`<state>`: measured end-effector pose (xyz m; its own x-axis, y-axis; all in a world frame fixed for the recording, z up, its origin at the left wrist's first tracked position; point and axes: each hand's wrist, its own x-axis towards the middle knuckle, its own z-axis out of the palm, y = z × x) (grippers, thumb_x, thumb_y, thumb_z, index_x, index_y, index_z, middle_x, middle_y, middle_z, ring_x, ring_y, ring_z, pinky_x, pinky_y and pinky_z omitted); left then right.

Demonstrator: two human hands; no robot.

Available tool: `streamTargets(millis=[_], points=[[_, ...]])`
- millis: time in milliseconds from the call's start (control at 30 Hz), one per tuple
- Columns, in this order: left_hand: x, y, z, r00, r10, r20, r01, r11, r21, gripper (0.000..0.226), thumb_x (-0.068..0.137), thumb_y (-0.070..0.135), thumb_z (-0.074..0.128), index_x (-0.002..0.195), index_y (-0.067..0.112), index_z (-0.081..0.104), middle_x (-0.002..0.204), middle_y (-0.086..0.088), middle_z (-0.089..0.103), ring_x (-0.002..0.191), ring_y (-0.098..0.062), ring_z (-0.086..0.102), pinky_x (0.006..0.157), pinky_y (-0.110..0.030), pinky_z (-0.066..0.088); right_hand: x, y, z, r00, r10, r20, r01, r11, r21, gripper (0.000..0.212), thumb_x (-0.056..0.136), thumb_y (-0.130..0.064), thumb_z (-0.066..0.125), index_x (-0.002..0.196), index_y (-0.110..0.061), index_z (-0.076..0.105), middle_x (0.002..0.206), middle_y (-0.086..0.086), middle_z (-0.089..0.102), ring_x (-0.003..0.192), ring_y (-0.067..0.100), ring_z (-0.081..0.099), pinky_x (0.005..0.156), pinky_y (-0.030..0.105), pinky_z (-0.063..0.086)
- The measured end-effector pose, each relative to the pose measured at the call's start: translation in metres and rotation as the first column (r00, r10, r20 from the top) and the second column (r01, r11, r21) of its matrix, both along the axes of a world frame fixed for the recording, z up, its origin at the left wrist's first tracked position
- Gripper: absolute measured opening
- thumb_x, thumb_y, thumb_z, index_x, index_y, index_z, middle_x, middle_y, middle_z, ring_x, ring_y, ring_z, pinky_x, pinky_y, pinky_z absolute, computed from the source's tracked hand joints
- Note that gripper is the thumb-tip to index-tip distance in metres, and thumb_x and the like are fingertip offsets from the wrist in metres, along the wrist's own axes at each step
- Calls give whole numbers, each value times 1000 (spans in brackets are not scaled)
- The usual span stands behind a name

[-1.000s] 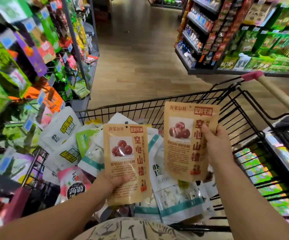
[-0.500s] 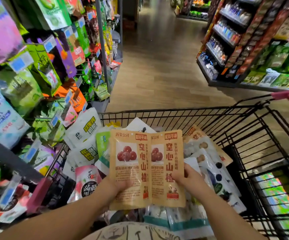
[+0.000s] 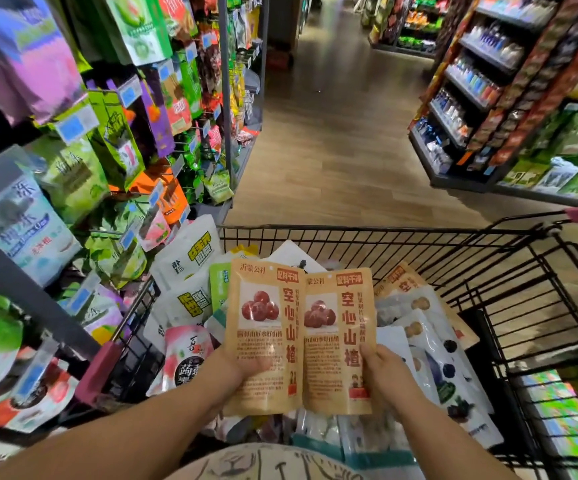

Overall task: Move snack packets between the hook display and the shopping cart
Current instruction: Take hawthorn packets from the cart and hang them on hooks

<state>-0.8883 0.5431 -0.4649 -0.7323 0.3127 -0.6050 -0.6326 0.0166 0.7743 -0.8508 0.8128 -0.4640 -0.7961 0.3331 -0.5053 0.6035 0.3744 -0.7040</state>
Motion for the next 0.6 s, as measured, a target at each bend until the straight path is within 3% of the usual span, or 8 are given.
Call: streamTargets(millis=[100,267,400,533,600], points=[[-4,-5,8,996,75,-38,-76,997,-11,33,76,4,74,108,9,66,99,-10,74,92,-28,71,87,-51,54,-6,-6,7,991,-51,-120,49,999,-18,33,103,-40,37,99,-22,65,93,-3,73,94,16,68,84,35,53],[-15,-22,35,971,211,-108,-212,977,10,28,77,4,73,105,6,68,97,-9,75,87,-23,72,77,-38,56,-32,-22,38,954,-127,-272,86,984,-158,27,103,-36,40,97,-22,63,92,-4,70,87,12,65,65,27,46],[-16,-48,64,935,270,-230,-261,963,70,36,72,11,75,107,9,69,102,-9,74,97,-26,70,90,-44,53,-60,-42,64,922,-112,-370,29,974,-223,26,102,-38,42,97,-24,64,95,0,73,93,20,68,73,38,53],[-7,-85,96,875,336,-349,-337,940,60,34,75,12,76,108,15,68,104,-4,74,99,-22,70,93,-43,51,-85,-74,97,885,-44,-463,-62,975,-213,29,103,-40,39,101,-25,63,89,1,74,80,18,70,58,30,50],[1,-104,114,831,403,-382,-415,908,56,37,67,17,82,102,16,71,100,-3,75,95,-21,71,92,-42,51,-98,-96,114,859,18,-511,-149,965,-216,29,103,-39,38,98,-25,64,85,1,74,73,13,69,56,27,51]])
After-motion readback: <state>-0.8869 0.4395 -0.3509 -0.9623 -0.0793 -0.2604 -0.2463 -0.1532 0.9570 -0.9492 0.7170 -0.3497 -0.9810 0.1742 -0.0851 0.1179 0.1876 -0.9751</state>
